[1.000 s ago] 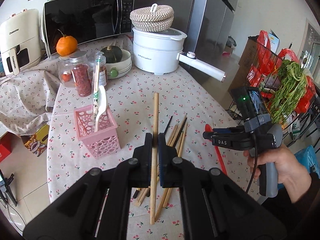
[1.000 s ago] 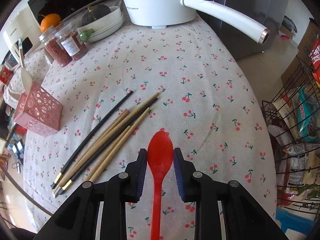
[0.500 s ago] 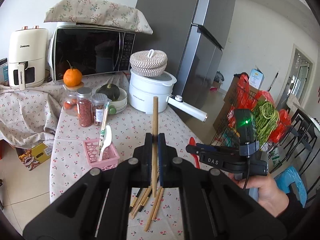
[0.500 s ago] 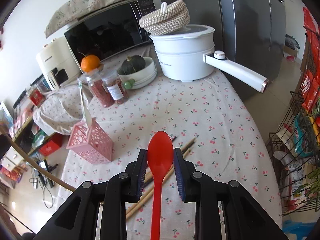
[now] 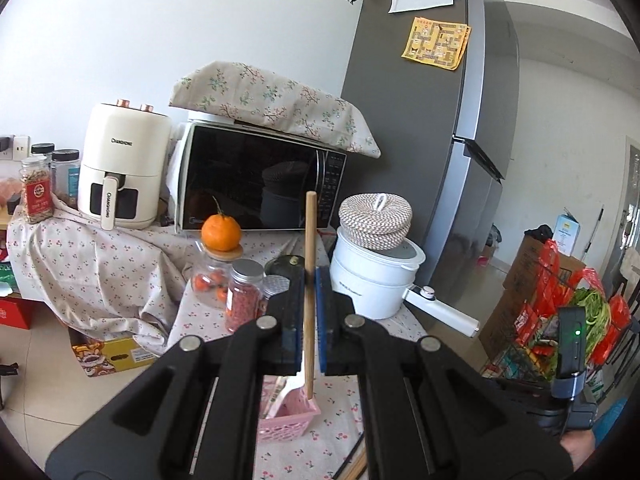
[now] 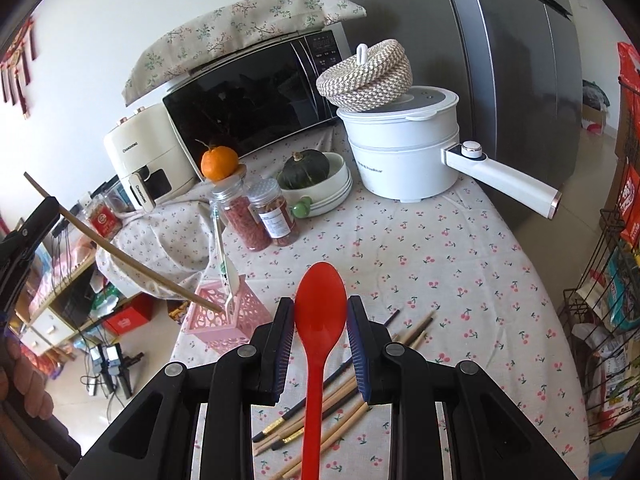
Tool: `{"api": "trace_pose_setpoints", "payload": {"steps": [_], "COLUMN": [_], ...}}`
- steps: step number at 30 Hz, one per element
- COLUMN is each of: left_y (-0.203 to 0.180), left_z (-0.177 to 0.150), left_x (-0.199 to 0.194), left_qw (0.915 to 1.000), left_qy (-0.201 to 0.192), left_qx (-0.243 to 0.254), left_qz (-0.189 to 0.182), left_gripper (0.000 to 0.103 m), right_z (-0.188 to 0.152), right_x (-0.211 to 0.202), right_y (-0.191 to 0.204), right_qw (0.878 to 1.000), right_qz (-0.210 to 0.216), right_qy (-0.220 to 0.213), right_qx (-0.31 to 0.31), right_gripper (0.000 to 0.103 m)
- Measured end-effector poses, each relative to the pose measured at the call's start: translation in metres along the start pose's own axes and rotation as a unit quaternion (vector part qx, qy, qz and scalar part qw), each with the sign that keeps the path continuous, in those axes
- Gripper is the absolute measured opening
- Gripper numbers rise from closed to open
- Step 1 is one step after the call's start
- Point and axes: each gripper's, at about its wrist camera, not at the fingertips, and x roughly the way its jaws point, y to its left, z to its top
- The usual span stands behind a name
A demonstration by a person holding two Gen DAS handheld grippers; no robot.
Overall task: Organize utensils
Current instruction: 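Drop the wooden chopstick into the pink basket with left while right carries the red spoon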
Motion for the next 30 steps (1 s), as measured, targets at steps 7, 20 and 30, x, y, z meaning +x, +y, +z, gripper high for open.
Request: {"api": "trace_pose_setpoints", "payload": {"steps": [7,20,30], "left_y": [0.012,0.036,0.053], "left_z": [-0.016,-0.043,-0.052], "left_x": [0.036,0.079,0.052], "left_qw": [0.9982,0.9910,0.9812], "left_qy": [0.041,0.116,0.167], "left_qx": [0.004,-0.064,-0.061], "left_qz": [0.043,0.023,0.075], "left_gripper": [0.006,0.043,0.092], "right_z": [-0.002,-0.006,-0.003], "right_x": [0.006,0.010,0.002], "right_y": [0.004,0.009,0.025], "right_qw": [1.000,1.000,0.998], "right_qz": [0.002,0.003,0.013], "right_qy": [0.005,0.000,-0.061], "right_qx": [0.000,-0.006,0.002], "right_gripper": [0.027,0.027,0.027]}}
